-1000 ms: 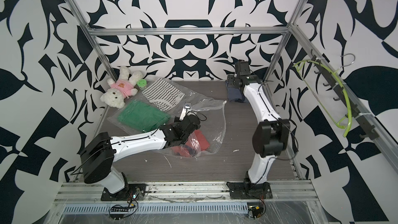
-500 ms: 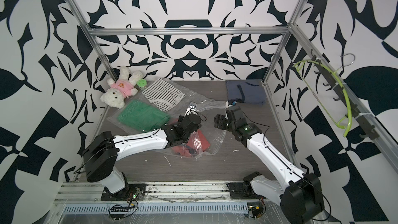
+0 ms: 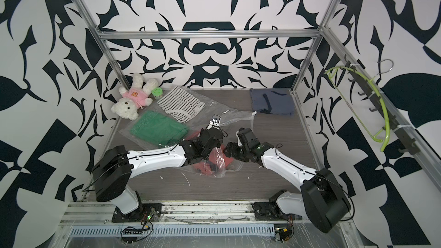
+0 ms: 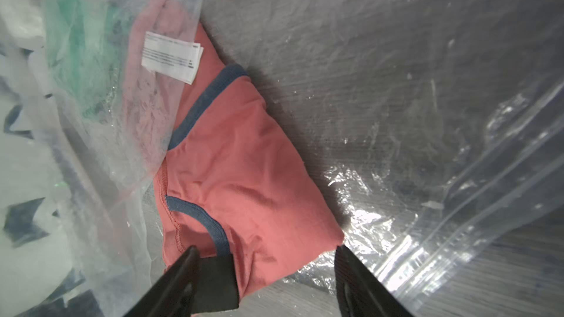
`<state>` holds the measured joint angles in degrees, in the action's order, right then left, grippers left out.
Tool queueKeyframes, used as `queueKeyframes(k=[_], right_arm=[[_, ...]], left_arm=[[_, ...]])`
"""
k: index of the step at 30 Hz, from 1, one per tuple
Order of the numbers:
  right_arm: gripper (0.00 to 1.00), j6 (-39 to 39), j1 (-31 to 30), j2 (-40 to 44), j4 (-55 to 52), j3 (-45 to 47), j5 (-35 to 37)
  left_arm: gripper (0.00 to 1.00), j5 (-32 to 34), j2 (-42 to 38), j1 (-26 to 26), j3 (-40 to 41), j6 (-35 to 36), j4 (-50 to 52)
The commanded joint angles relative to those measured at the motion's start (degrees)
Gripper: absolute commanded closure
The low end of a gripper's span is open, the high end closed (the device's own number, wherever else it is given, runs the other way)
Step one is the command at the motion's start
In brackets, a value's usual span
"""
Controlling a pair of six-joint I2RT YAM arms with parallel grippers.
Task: Take the tank top out of the vacuum bag
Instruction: Take out the tank top from the vacuum bag.
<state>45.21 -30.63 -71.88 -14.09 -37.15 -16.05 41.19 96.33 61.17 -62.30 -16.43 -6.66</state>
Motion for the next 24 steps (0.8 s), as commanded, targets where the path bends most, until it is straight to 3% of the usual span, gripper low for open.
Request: queueKeyframes(k=[1, 17, 22, 24], right_arm=[[0.28, 2.68, -0.31, -0.52, -1.45, 0.30, 0.31], [0.27, 5.41, -4.26, -10.54, 5.00, -0.48, -2.80], [0.34, 6.41, -4.72, -12.94, 10.13, -1.01, -2.94], [0.42, 6.30, -4.79, -14.08, 10.66, -2.07, -2.52]], left_arm=[[1.00, 0.46, 0.56, 0.18, 0.16, 0.69, -1.69], [1.00, 0.72, 0.61, 0.42, 1.04, -0.95, -2.40], [1.00, 1.30, 0.19, 0.79, 1.38, -1.14, -2.31], [1.00, 1.24, 0.16, 0.86, 1.49, -1.31, -2.48]])
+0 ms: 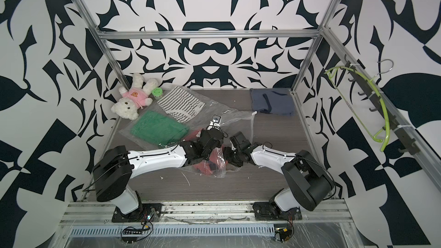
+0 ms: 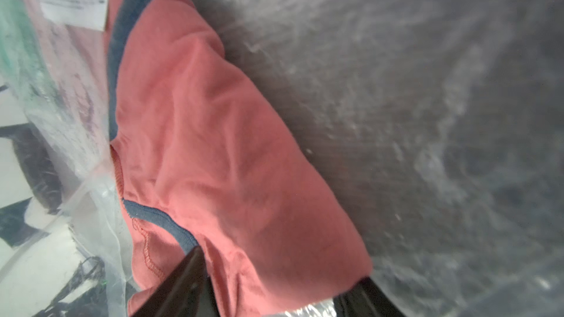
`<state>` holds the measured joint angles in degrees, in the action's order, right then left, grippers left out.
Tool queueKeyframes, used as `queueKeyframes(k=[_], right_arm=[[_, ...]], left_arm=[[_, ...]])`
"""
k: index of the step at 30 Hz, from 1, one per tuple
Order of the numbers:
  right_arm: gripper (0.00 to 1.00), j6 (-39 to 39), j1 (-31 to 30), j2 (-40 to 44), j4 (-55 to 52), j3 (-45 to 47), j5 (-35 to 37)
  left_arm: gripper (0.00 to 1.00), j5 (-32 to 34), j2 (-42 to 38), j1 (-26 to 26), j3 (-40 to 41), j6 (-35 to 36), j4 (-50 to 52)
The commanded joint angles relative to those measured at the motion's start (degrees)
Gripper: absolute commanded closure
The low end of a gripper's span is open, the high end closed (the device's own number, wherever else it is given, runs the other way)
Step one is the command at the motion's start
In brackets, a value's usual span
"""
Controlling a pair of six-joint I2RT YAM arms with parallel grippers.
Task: Take the tank top out of the vacuum bag
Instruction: Take out the tank top from the vacuum bag.
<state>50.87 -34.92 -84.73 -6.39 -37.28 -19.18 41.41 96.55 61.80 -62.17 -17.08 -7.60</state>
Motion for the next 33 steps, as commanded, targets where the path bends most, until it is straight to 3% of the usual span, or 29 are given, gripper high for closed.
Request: queueKeyframes(k=[1, 3, 10, 13, 23, 33], right_arm=[[0.46, 0.59, -0.50, -1.76, 3.28, -2.43, 0.68], [0.53, 0.67, -0.50, -2.10, 4.62, -2.80, 0.57], [0.93, -0.48, -0.50, -0.84, 4.99, -4.36, 3.07], [1.00, -0.92, -0.52, -0.31, 4.90, -4.56, 4.22], [1.00, -2.51, -0.50, 1.17, 1.90, -6.77, 8.27], [1.00, -7.32, 0.76, 6.12, -10.59, -10.09, 15.15]], left_arm=[[1.00, 0.96, 0.11, 0.25, 1.27, -0.67, -1.55], [1.00, 0.74, 0.21, 0.34, 1.11, -0.72, -1.50], [1.00, 1.43, -0.05, 0.43, 1.25, -0.85, -1.30], [1.00, 1.75, -0.13, 0.43, 1.26, -0.85, -1.11], [1.00, 2.88, -0.15, 0.43, 1.10, -0.85, -0.32], [1.00, 2.47, -0.47, 0.43, 1.09, -0.85, -0.73]])
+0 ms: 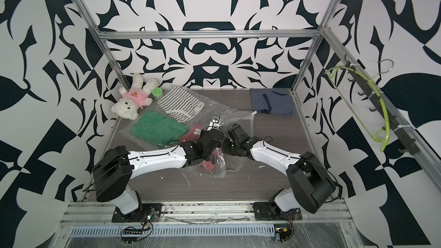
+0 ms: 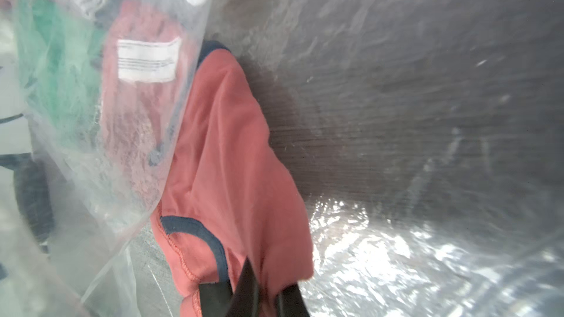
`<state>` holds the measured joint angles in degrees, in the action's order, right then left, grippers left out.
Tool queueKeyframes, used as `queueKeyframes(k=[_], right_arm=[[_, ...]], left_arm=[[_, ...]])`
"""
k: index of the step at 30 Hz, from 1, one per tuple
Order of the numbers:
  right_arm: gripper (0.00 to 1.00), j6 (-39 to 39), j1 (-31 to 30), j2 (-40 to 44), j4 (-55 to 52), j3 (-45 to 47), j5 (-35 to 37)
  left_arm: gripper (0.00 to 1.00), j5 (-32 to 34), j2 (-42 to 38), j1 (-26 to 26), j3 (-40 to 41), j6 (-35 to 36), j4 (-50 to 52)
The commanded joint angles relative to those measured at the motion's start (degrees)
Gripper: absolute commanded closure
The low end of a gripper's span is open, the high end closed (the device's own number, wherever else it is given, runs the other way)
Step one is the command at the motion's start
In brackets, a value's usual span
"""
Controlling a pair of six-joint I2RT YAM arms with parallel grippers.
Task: Take the tank top out of the vacuum bag
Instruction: Take out the tank top from the vacuum bag.
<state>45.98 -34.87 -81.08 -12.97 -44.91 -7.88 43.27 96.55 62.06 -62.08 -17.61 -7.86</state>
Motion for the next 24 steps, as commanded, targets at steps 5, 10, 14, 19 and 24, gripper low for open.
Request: queueKeyframes(k=[5, 10, 14, 19, 24], right_arm=[[1.00, -3.77, 5.45, 6.00, -7.04, -1.39, 2.64], [1.00, -5.57, 9.33, 7.41, -8.67, -0.83, 0.43], [1.00, -6.16, 10.20, 7.30, -9.73, -0.89, 0.94], [1.00, -5.70, 13.17, 8.12, -9.44, 0.74, -0.65], [1.00, -6.90, 14.06, 11.01, -11.76, -0.07, 0.42]], left_arm=[[1.00, 0.95, -0.86, 0.16, 1.45, -0.06, -0.85], [1.00, 0.92, -0.58, 0.16, 1.33, -0.06, -0.85], [1.00, 0.86, -0.22, 0.16, 1.00, -0.32, -0.84], [1.00, 1.11, -0.22, 0.16, 0.90, -0.32, -0.52], [1.00, 1.35, -0.38, 0.07, 0.83, -0.06, -0.40]])
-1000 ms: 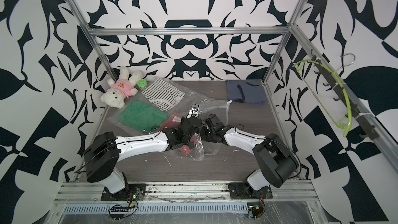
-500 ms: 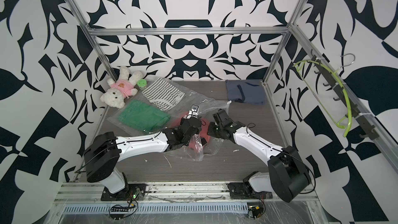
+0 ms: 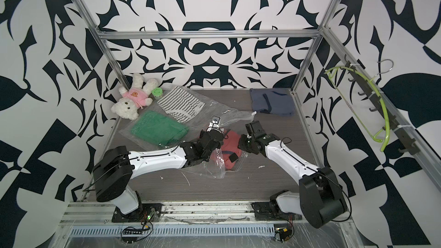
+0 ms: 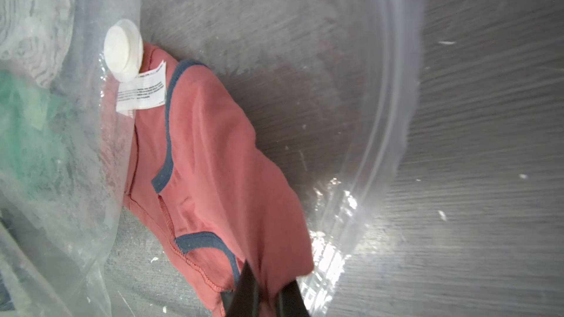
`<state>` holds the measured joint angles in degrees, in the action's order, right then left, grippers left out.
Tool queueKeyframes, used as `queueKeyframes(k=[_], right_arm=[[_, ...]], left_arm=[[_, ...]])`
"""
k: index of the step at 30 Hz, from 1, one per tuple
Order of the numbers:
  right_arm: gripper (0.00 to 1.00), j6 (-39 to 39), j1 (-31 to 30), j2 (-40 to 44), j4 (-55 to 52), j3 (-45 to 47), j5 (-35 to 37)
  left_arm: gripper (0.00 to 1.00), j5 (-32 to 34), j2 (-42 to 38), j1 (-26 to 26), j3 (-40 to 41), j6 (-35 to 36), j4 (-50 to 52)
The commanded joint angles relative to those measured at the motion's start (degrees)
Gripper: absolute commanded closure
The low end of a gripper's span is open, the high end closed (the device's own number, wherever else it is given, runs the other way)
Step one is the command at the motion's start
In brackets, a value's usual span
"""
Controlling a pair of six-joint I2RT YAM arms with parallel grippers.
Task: Take the tank top out of the vacuum bag
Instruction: Take out the tank top from the vacuum bag.
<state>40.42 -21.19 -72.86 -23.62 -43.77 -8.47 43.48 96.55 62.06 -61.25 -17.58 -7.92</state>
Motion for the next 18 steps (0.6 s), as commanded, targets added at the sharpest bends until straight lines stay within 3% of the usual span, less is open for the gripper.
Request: queueKeyframes(k=[1, 18], right_arm=[[1.00, -1.64, 0.49, 3.10, -1.90, -1.54, 1.44], [1.00, -3.77, 7.01, 5.04, -7.33, -2.68, -2.55]], left_arm=[[1.00, 1.19, -0.27, 0.13, -0.06, -0.08, -0.34], [1.00, 0.77, 1.33, 0.12, -1.15, -0.57, 0.47]])
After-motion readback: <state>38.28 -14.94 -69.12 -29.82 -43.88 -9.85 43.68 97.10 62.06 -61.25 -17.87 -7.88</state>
